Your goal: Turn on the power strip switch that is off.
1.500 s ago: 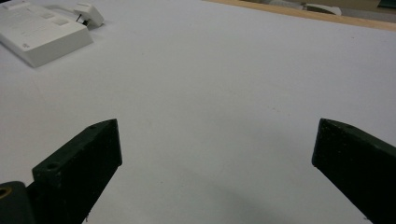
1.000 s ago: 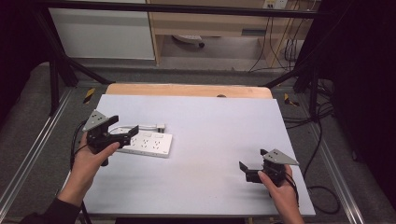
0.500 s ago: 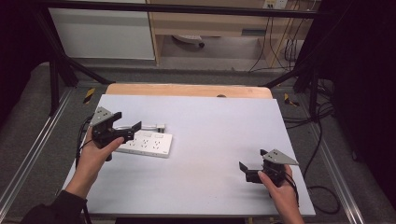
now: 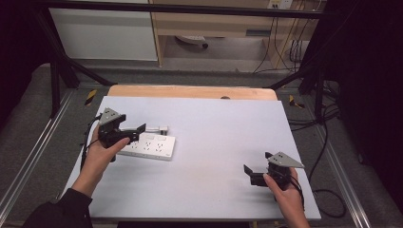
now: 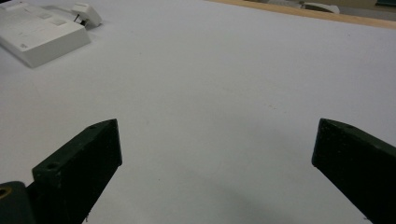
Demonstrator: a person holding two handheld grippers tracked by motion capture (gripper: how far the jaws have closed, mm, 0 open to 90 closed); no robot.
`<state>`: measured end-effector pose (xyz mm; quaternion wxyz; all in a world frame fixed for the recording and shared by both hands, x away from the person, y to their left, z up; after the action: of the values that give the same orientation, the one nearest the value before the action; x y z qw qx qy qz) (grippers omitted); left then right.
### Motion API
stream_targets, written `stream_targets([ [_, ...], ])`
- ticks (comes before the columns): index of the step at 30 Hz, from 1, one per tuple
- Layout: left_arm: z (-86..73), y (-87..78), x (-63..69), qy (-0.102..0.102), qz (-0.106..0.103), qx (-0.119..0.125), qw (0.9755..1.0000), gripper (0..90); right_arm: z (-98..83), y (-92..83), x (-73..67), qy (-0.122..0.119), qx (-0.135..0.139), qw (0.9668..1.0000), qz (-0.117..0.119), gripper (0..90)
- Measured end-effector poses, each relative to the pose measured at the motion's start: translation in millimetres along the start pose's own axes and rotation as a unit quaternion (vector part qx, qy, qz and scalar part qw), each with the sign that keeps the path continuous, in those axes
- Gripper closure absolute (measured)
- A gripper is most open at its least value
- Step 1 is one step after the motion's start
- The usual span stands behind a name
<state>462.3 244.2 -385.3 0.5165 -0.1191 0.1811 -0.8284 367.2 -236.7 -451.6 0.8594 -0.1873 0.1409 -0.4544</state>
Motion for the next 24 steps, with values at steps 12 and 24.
stream_targets([
  [12,-5.5,13.3,-5.9,0.003,0.009,-0.012,0.9999,10.7,-0.8,0.2,0.9,0.001,-0.004,1.0,0.0,2.0],
  [24,-10.8,25.7,-9.6,0.008,0.023,-0.028,0.9993,13.5,-1.6,0.4,1.3,0.002,-0.005,1.0,0.001,2.1],
])
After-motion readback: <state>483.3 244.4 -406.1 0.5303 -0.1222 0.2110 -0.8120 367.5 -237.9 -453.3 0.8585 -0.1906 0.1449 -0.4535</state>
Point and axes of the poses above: each handheld gripper's, and its own axes: y roughly forward along the jaws, z roughly out of its top, x roughly to its right, the point moved 3 cm from there along y, roughly forward along the jaws, and after that the axes turned 4 degrees about z, right-handed, at the moved point
